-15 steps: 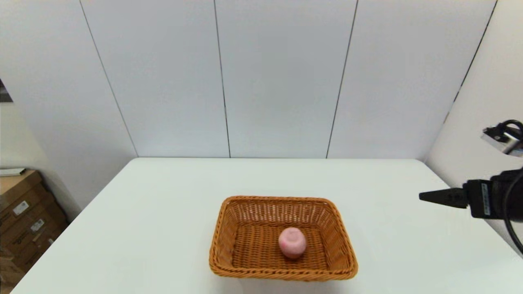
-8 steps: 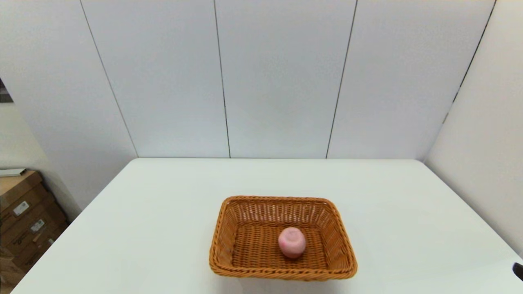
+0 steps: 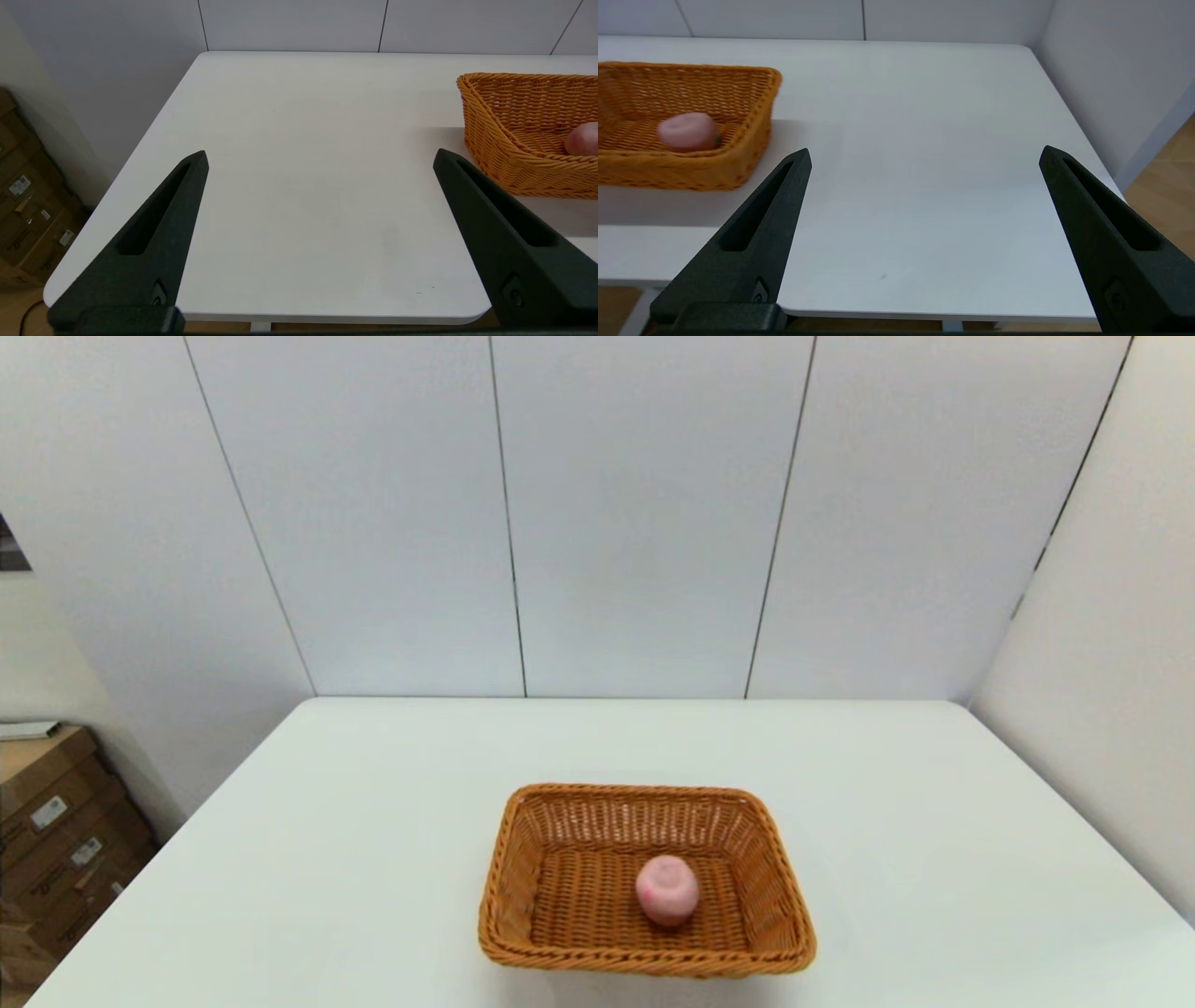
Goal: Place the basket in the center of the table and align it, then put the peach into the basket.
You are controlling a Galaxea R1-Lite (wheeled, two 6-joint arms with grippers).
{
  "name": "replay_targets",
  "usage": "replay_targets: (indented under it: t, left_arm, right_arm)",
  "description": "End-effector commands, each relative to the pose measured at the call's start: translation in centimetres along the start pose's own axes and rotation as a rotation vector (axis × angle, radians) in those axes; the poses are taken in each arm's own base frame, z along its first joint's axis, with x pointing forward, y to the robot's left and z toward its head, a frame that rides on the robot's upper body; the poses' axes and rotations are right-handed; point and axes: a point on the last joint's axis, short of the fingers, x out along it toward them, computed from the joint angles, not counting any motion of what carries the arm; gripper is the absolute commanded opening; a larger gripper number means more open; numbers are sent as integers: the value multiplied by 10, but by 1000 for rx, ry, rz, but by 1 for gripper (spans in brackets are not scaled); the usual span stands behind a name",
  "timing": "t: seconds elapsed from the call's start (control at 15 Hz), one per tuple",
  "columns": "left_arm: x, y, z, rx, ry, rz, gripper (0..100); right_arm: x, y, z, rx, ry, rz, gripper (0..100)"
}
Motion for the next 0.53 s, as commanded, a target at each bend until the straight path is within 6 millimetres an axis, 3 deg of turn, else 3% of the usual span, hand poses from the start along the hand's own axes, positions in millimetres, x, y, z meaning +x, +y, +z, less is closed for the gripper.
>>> replay_targets:
  t: [0.07, 0.53]
  left_arm:
    - [0, 0, 0, -1, 0, 0, 100]
    - [0, 0, 0, -1, 0, 0, 100]
  right_arm:
    - [7, 1, -21, 0, -11, 22, 100]
    - [7, 1, -21, 4, -20, 25, 100]
